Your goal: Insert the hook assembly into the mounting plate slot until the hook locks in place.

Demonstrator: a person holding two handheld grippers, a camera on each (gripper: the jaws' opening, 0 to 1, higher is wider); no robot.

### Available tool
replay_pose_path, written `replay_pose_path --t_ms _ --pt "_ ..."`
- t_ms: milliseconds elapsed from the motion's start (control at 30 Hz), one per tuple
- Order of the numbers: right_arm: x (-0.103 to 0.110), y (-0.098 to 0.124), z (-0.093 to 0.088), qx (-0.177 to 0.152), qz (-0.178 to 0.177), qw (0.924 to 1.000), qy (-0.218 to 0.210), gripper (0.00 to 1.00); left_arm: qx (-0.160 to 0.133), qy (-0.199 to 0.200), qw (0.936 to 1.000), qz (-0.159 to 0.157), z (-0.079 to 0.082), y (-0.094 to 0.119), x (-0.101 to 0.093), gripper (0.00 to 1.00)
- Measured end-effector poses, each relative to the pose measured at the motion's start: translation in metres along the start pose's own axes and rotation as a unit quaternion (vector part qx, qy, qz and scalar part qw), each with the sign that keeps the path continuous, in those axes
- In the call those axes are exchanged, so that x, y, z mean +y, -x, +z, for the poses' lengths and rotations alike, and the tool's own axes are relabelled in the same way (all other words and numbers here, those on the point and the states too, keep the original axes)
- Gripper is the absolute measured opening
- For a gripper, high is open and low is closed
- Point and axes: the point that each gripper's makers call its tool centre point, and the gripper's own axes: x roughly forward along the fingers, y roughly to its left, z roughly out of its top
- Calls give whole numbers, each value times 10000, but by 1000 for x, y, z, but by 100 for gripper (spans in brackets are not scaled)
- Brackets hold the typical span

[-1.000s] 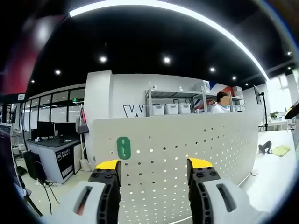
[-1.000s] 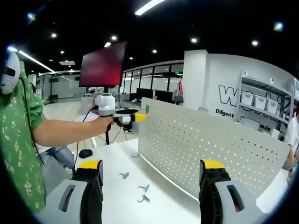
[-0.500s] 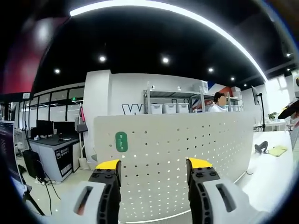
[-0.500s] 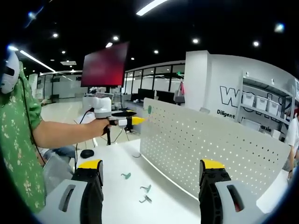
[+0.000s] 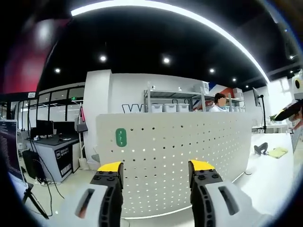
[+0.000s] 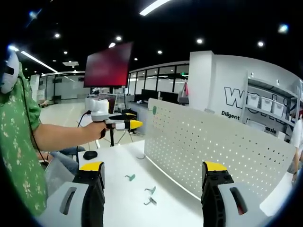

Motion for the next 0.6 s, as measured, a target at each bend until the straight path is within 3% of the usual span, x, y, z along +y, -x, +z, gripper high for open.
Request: replay_pose_path --t_ms 600 --pt "15 -3 -14 98 137 9998 -41 86 45 95 9999 -49 -5 37 -9 55"
